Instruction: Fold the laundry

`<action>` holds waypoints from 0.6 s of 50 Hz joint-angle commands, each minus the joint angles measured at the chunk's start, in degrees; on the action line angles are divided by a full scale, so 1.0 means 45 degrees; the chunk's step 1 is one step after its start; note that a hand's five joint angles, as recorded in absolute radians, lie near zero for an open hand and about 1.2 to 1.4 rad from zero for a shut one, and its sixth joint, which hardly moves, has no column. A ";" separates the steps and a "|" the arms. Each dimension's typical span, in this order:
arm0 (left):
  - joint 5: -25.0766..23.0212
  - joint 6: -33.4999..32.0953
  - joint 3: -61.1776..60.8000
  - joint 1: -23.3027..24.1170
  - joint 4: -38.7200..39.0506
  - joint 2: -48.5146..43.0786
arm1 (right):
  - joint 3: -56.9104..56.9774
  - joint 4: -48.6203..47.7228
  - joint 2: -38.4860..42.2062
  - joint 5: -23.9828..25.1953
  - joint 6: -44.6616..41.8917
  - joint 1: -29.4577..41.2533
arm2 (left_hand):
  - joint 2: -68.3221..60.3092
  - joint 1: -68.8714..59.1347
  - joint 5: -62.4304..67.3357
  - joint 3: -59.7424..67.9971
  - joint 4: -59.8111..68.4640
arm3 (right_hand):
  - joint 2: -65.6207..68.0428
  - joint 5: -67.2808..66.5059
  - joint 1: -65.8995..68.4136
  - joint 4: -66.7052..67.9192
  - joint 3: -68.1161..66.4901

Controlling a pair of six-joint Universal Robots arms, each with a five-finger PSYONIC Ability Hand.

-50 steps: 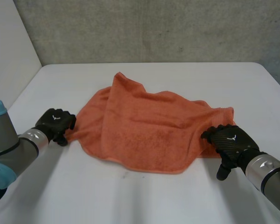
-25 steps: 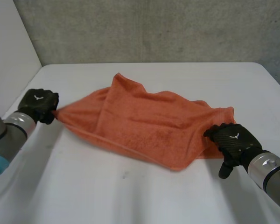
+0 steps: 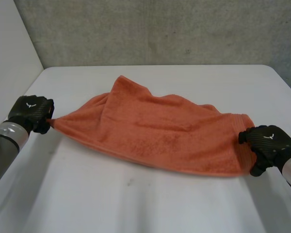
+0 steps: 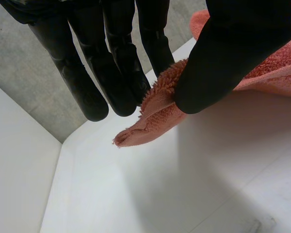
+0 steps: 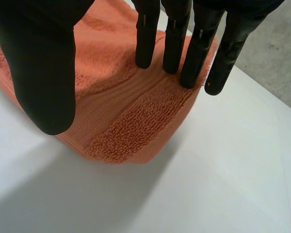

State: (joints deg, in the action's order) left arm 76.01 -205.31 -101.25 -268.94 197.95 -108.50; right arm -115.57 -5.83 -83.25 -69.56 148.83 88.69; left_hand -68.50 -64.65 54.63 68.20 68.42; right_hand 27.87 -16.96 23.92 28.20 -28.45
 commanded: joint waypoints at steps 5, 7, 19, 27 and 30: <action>-0.0093 0.0019 -0.0292 0.0136 0.0015 -0.0011 | -0.0510 0.0026 -0.0681 0.0633 -0.0066 -0.0548 | -0.2555 -0.3412 0.3416 0.2622 0.2572 | 0.0386 -0.0589 0.1263 0.0313 -0.0258; -0.0094 0.0039 -0.0292 0.0136 0.0015 -0.0011 | -0.0490 -0.0012 -0.0370 0.0887 -0.0105 -0.0568 | -0.2555 -0.3412 0.3416 0.2622 0.2572 | -0.0436 0.0233 0.0441 -0.0509 0.0564; -0.0113 0.0059 -0.0195 -0.0059 0.0035 -0.0050 | -0.0470 -0.0071 0.1234 0.1434 -0.1139 -0.0548 | -0.2555 -0.3412 0.3416 0.2622 0.2572 | -0.1560 0.1357 -0.0684 -0.1634 0.1689; -0.0152 0.0078 -0.0195 0.0019 0.0035 -0.0070 | -0.0490 -0.0793 0.1487 0.1435 -0.1335 -0.0529 | -0.2555 -0.3412 0.3416 0.2622 0.2572 | -0.0552 0.0349 0.0325 -0.0625 0.0680; -0.0152 0.0078 -0.0214 0.0038 0.0035 -0.0089 | -0.0490 -0.1144 0.1682 0.1415 -0.1335 -0.0510 | -0.2555 -0.3412 0.3416 0.2622 0.2572 | 0.0119 -0.0322 0.0996 0.0046 0.0009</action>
State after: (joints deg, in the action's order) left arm 75.39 -204.97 -102.15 -269.06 198.11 -108.76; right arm -117.73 -7.71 -76.89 -63.04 142.99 86.23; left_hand -68.53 -64.65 54.63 68.21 68.46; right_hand 21.20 -11.32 18.38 20.64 -20.50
